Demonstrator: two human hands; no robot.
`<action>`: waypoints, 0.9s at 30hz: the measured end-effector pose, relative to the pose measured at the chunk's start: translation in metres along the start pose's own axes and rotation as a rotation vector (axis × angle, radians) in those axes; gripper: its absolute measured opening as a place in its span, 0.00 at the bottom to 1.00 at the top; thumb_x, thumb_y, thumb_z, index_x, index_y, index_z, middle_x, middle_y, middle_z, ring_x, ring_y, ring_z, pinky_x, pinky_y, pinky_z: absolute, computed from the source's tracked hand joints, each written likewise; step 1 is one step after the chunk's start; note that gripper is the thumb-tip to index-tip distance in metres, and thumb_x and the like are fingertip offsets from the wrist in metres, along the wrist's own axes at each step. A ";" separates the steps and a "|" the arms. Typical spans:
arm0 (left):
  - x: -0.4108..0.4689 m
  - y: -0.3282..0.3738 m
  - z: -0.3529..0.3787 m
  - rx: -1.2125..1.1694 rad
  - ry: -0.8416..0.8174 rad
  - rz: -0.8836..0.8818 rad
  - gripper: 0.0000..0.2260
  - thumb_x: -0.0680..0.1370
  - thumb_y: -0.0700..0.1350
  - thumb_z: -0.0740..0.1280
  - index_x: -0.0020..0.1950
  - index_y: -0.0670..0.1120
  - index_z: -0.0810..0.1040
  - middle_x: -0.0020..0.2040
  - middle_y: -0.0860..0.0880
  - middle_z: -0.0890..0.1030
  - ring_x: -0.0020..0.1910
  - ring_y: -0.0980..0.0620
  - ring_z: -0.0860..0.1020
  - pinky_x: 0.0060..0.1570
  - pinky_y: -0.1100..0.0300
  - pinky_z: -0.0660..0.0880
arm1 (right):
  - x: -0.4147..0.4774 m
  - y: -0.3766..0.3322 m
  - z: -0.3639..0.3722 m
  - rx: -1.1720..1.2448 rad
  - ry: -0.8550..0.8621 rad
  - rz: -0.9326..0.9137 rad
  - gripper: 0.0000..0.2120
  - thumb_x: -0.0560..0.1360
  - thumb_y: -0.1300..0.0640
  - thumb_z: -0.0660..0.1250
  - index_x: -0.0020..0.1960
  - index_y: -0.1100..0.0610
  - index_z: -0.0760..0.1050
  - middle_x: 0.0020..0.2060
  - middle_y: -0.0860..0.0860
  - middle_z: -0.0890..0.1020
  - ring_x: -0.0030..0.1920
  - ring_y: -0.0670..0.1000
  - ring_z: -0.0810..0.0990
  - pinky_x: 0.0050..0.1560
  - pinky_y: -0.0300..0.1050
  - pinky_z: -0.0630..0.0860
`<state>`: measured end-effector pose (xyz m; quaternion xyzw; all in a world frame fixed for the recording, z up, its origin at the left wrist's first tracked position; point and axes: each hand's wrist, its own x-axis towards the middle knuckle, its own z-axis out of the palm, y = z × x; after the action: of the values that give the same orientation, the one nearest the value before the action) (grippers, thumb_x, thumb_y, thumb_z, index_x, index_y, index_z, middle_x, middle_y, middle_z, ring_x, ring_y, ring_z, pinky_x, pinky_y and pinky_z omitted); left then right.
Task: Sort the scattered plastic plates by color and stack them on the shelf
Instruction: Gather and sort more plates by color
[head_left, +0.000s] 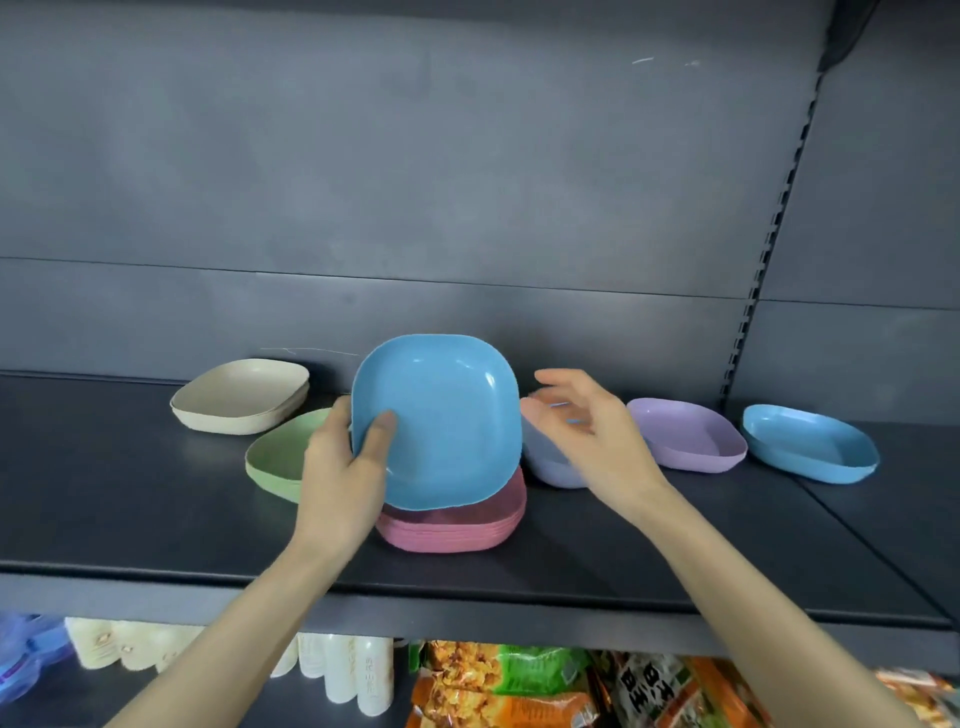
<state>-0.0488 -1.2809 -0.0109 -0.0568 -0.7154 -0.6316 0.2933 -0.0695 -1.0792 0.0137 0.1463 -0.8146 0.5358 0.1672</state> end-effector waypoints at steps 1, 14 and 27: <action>-0.001 0.002 0.010 0.003 -0.045 0.016 0.06 0.80 0.41 0.62 0.48 0.51 0.75 0.43 0.56 0.80 0.42 0.60 0.77 0.37 0.69 0.73 | -0.002 0.000 -0.006 0.053 -0.018 -0.006 0.16 0.74 0.53 0.69 0.60 0.50 0.73 0.47 0.42 0.82 0.48 0.39 0.79 0.50 0.28 0.72; -0.025 0.034 0.157 -0.212 -0.425 0.007 0.15 0.73 0.32 0.70 0.50 0.51 0.72 0.46 0.48 0.81 0.39 0.60 0.81 0.31 0.70 0.75 | -0.023 0.039 -0.137 -0.012 0.399 -0.061 0.10 0.73 0.59 0.70 0.48 0.47 0.72 0.41 0.41 0.80 0.40 0.36 0.78 0.35 0.28 0.73; -0.043 0.033 0.350 -0.142 -0.470 -0.069 0.15 0.72 0.32 0.70 0.47 0.51 0.72 0.45 0.44 0.80 0.42 0.48 0.82 0.33 0.57 0.80 | -0.005 0.136 -0.303 -0.100 0.375 -0.007 0.12 0.72 0.59 0.71 0.53 0.50 0.74 0.44 0.41 0.81 0.43 0.39 0.79 0.37 0.32 0.75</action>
<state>-0.1204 -0.9339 -0.0137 -0.1982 -0.7194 -0.6592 0.0925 -0.0865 -0.7474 0.0111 0.0383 -0.7944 0.5118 0.3250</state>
